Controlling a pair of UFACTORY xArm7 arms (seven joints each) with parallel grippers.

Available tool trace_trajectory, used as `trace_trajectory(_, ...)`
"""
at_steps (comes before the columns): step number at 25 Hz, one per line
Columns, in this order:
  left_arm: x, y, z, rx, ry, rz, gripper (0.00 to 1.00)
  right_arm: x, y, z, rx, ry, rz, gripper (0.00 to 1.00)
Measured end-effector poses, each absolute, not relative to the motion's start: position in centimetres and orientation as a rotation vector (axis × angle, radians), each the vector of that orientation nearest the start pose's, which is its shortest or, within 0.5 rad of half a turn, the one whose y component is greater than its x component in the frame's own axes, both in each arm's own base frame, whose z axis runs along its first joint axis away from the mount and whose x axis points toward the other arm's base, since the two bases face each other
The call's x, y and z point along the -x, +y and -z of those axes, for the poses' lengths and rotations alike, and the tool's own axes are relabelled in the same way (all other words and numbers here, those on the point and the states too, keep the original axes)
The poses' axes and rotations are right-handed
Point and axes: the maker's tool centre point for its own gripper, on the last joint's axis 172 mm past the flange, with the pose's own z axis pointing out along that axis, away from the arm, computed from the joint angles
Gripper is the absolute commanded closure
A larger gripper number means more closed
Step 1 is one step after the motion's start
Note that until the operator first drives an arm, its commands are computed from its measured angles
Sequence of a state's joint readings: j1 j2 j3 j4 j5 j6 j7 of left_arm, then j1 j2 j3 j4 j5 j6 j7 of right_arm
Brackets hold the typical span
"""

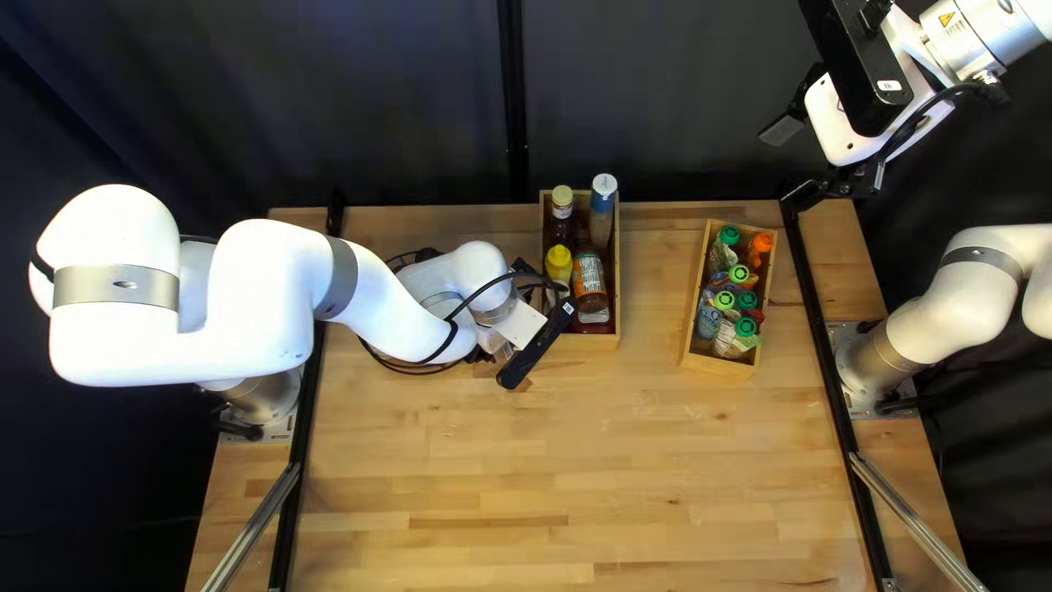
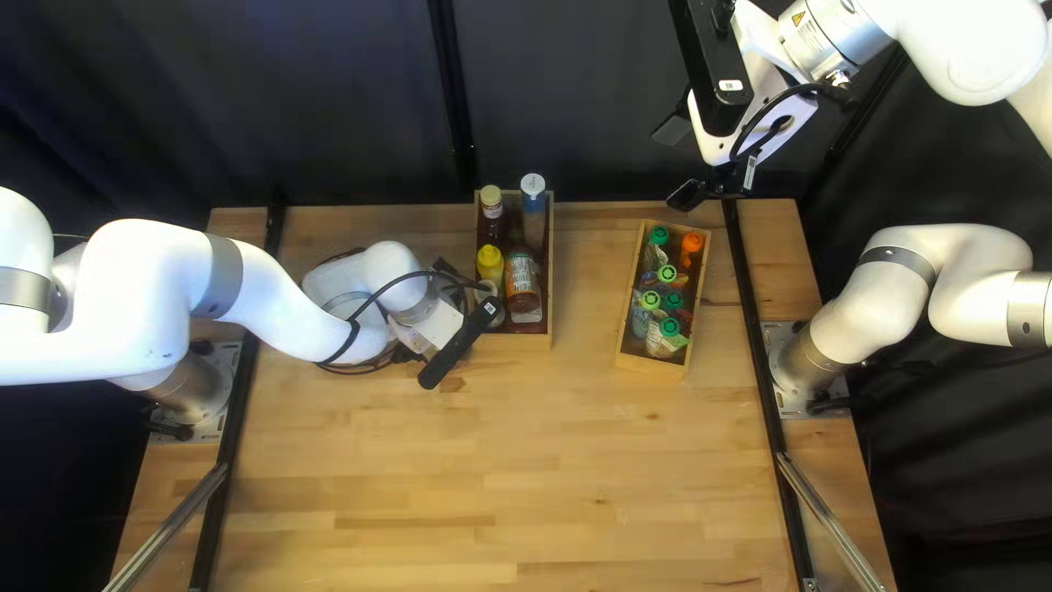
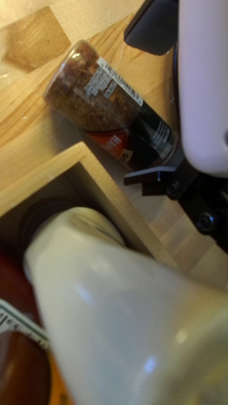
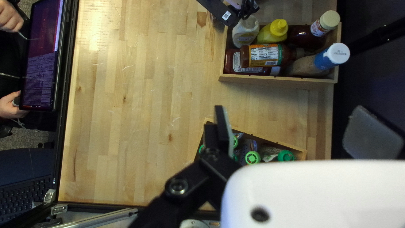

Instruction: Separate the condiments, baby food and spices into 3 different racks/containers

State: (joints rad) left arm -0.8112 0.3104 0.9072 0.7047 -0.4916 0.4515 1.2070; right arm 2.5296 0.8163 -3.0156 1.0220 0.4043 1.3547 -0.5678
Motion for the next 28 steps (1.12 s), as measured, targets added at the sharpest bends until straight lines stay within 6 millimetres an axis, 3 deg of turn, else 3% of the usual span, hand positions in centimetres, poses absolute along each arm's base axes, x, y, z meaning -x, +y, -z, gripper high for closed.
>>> trace_trajectory(1, -43.6, 6.8, -2.3, 2.874, 1.063, 0.123, 0.71, -33.6, -6.0, -47.6, 2.988, -0.111, 0.872, 0.0)
trace_trajectory(8, -43.7, 6.6, -2.1, 2.867, 1.056, 0.127, 0.82, -33.6, -6.0, -47.6, 2.988, -0.111, 0.872, 0.0)
trace_trajectory(13, -43.9, 5.2, -3.3, 2.853, 1.071, 0.12, 0.93, -33.6, -6.0, -47.6, 2.988, -0.111, 0.872, 0.0)
trace_trajectory(18, -44.2, 2.4, -6.0, 2.85, 1.09, 0.094, 1.0, -33.6, -6.0, -47.6, 2.988, -0.111, 0.872, 0.0)
trace_trajectory(23, -44.6, -0.4, -9.5, 2.871, 1.093, 0.051, 1.0, -33.6, -6.0, -47.6, 2.988, -0.111, 0.872, 0.0)
trace_trajectory(28, -44.2, -1.4, -12.9, 2.902, 0.985, -0.013, 1.0, -33.6, -6.0, -47.6, 2.988, -0.111, 0.872, 0.0)
